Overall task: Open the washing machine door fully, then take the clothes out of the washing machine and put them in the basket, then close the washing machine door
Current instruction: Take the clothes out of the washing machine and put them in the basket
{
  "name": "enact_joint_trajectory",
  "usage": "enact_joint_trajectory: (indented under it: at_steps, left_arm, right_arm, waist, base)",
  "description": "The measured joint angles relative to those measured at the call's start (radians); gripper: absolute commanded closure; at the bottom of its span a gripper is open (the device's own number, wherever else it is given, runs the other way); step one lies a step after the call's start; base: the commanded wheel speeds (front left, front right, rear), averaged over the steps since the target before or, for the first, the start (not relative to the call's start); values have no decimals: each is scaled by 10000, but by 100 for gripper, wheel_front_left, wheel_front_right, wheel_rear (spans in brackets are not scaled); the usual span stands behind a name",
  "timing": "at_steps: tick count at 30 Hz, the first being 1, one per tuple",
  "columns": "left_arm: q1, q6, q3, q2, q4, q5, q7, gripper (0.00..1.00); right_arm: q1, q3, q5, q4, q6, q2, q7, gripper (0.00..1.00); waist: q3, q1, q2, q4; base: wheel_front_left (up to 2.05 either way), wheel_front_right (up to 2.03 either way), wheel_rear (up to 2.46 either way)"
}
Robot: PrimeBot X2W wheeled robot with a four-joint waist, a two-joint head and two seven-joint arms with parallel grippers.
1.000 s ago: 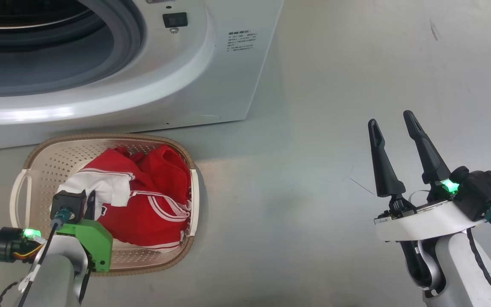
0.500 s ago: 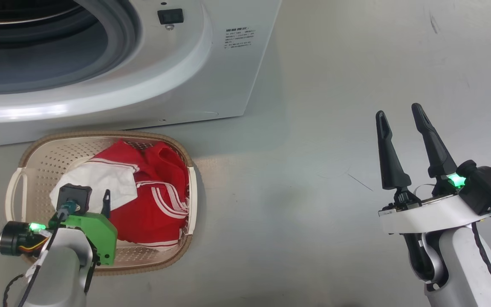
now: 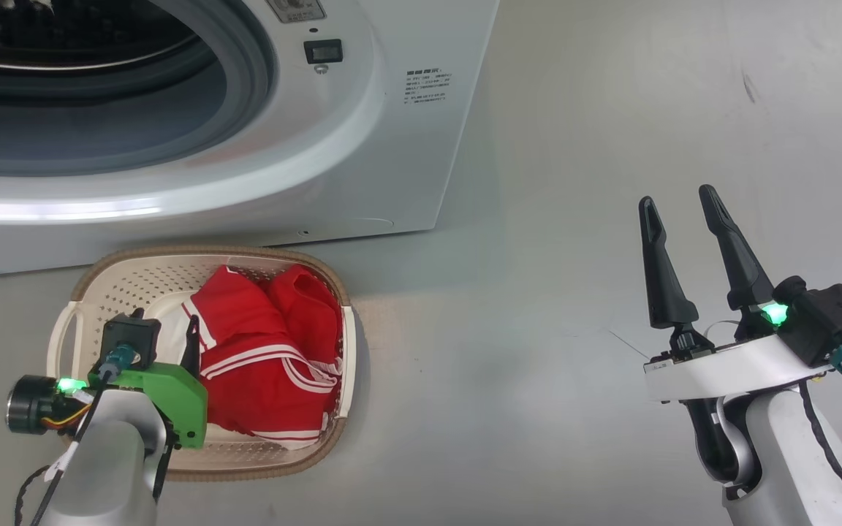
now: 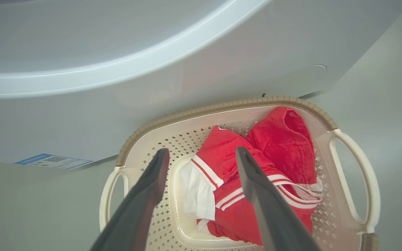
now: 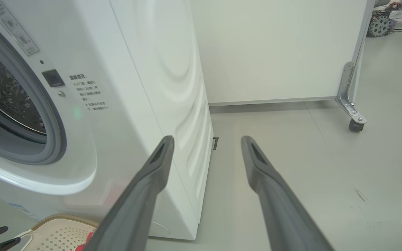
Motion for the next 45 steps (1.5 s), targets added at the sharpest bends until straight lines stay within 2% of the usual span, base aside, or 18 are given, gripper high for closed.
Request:
enact_joint_trajectory:
  at_steps: [6,12,17,36,40,45]
  left_arm:
    - [-34,-100,73,-357,-257,-188,-174,0]
    - [-12,-100,6,-439,-642,-188,-176,0]
    - [254,-173,-100,-462,-1699,-186,-176,0]
    - [2884,-84,449,-502,-4706,-686,-176,0]
    - [3420,-153,614,-506,-5258,-951,-176,0]
    - [4045,-268,729,-510,-5781,-1338,-176,0]
  right_arm:
    - [1,-159,8,284,0,19,0,0]
    - [81,-236,56,522,0,19,0,0]
    - [338,-391,132,688,0,25,0,0]
    - [1673,-585,270,955,0,322,0,0]
    - [1904,-660,679,853,0,573,0,0]
    - [1960,-673,690,681,0,569,0,0]
  waist:
    - [-592,0,0,188]
    - [-1308,0,0,436]
    - [-1961,0,0,673]
    - [-4408,-1,0,1462]
    - [-4757,-1,0,1491]
    - [-4932,-1,0,1310]
  base:
    - [0,0,0]
    - [0,0,0]
    - [0,0,0]
    - [0,0,0]
    - [0,0,0]
    - [0,0,0]
